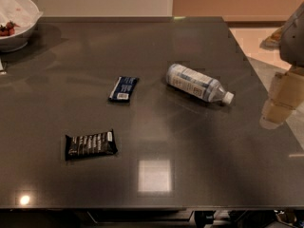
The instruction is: Place blue plastic bottle upright
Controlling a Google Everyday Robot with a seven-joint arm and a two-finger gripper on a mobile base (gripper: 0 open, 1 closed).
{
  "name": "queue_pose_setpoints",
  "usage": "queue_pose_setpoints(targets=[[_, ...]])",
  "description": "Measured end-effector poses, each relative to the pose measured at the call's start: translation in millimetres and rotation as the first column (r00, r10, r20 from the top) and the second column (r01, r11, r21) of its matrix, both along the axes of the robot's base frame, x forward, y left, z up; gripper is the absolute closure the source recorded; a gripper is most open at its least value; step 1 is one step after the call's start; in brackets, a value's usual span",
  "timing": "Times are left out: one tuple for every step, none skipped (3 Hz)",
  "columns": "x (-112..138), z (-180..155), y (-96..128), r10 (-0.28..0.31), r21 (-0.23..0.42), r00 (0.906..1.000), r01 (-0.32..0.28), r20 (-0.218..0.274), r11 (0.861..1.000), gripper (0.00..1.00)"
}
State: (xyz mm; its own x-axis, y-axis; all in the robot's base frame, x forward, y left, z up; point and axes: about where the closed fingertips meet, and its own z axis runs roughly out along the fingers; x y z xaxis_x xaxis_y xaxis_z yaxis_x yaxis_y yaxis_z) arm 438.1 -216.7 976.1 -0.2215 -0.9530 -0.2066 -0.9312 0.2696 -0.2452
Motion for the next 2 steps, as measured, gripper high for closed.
queue_pose_setpoints(targets=[[0.1,0.0,0.1,0.0,0.0,1.0,0.0,0.0,1.0,0.0],[5.4,-1.3,3.1,0.003,-0.002,0.9999,-0.003,-0.014,1.0,0.0]])
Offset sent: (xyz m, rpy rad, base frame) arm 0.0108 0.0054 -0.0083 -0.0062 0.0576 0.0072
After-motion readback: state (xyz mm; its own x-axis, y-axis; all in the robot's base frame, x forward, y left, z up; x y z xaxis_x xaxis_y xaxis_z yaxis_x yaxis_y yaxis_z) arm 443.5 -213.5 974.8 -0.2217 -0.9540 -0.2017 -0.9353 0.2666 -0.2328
